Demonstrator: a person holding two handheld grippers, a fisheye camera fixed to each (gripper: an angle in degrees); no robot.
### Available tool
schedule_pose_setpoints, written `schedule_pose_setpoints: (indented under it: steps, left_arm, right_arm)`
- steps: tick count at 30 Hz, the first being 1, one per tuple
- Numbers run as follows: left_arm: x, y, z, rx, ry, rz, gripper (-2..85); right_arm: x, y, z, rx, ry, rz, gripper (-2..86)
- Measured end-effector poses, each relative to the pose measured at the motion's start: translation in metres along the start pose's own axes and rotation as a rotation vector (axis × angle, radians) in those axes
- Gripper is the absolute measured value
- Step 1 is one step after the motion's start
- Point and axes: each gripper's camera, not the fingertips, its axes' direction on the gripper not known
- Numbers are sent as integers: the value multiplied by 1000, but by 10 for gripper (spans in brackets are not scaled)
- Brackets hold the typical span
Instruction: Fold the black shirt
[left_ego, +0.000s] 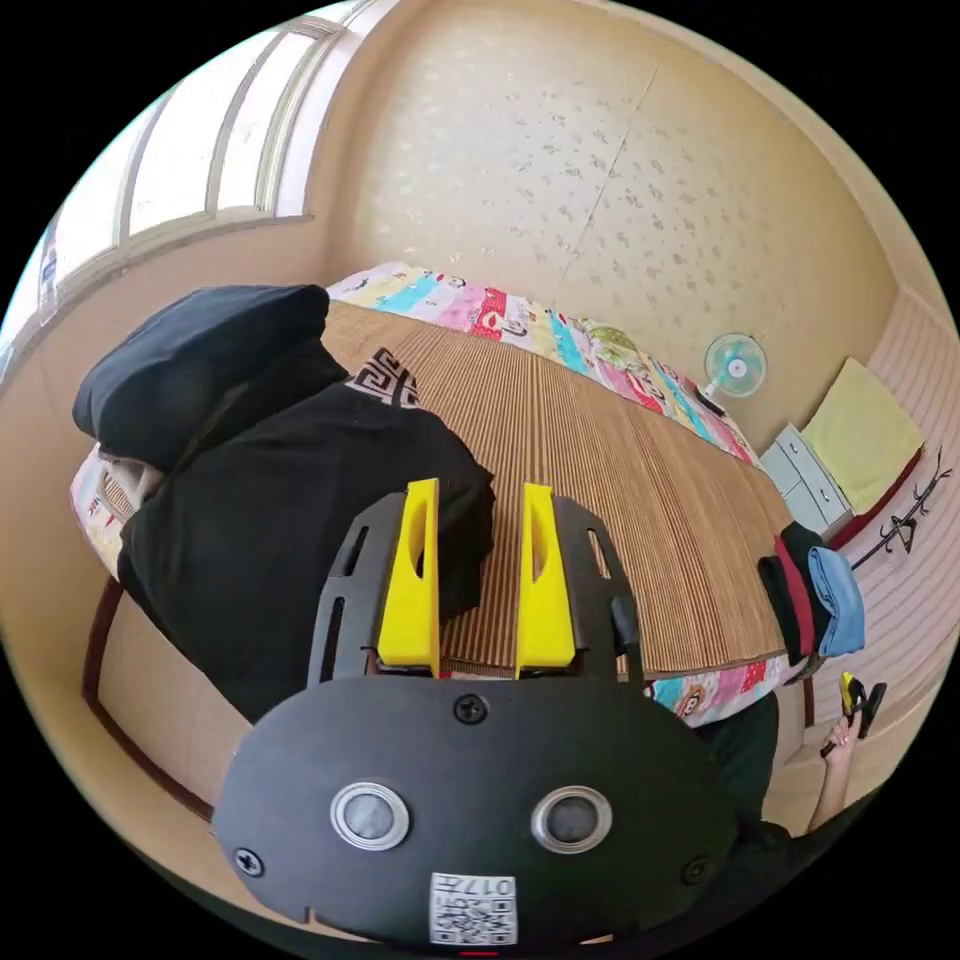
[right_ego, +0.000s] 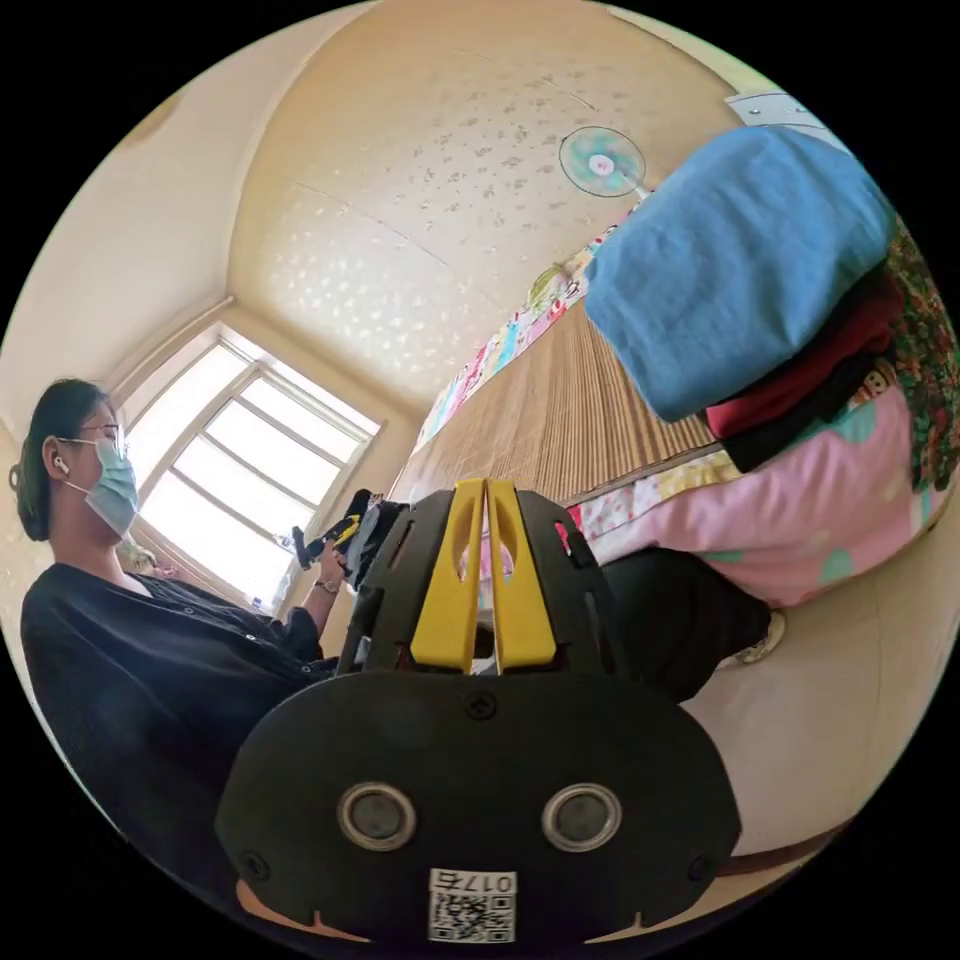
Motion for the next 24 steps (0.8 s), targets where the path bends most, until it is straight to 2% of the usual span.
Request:
schedule_pose_setpoints:
  steps: [2,3,5,7,11,16,19,21,23,24]
  left_arm:
    - [0,-7,34,-139,-11,-50,109]
    - [0,-6,40,-157,-10,-58,105]
    - [-6,-5,44,-169,-20,-103,43]
    - [-16,-6,35,-141,73,-156,4]
    - [-22,-14,1,-48,321,-185,-8]
    - [13,-31,-52,8,288,-32,-9]
    - [26,-31,-81,50,369,6,-10]
    - [37,-30,-93,59,487,64,-10]
    - [63,-34,-98,57,941,212,-10]
    - [71,-35,-98,52,1044,245,-10]
  right_arm:
    - [-6,-1,20,-21,-76,-14,3]
    - [-8,0,24,-24,-87,-21,3]
    - [-21,4,39,-50,-79,-54,4]
    - [-28,8,48,-86,-30,-63,4]
    - [-35,20,63,-156,76,-83,4]
    - [-16,24,75,-150,26,-62,5]
    - [-6,23,84,-137,-56,-75,5]
    - [-2,22,91,-139,-88,-97,5]
    - [6,23,105,-163,-99,-113,4]
    - [8,24,109,-172,-103,-111,4]
